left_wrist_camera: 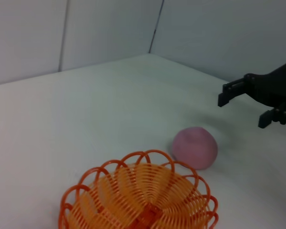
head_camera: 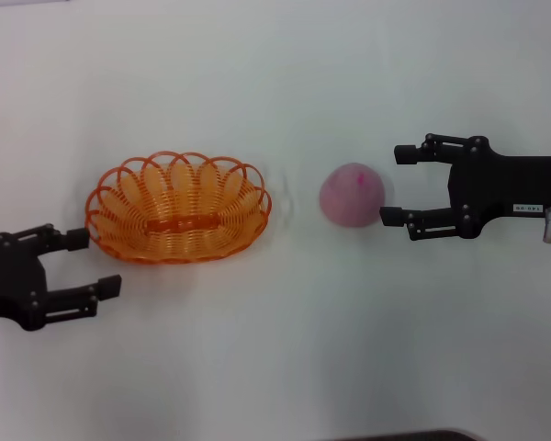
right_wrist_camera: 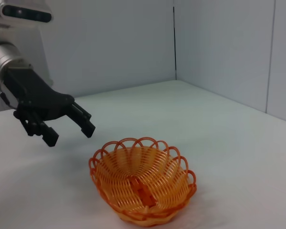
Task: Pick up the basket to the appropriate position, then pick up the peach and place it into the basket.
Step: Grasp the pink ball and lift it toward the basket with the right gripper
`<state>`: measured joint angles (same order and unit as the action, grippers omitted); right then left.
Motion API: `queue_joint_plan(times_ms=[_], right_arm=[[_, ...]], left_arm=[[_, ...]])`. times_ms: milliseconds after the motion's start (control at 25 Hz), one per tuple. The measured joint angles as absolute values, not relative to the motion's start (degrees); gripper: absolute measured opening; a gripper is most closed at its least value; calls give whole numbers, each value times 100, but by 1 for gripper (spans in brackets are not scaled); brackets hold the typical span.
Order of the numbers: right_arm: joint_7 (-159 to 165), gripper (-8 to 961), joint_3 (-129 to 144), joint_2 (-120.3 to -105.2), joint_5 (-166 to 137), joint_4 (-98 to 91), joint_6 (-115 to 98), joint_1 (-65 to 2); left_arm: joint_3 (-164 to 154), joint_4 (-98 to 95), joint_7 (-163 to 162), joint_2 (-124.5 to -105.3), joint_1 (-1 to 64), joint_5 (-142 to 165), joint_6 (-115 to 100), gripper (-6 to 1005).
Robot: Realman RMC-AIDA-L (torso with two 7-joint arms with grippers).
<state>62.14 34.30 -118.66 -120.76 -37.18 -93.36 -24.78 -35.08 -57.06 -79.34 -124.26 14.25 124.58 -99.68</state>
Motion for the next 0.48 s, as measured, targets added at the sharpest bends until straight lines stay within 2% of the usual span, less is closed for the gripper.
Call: queue_joint_plan(times_ms=[480], right_arm=[[6214,913,3434,-11865,-12085,-3718,-9343,-2472]], left_arm=[[-3482,-5276,-6684,-12456,1291,12410,-9846,870]])
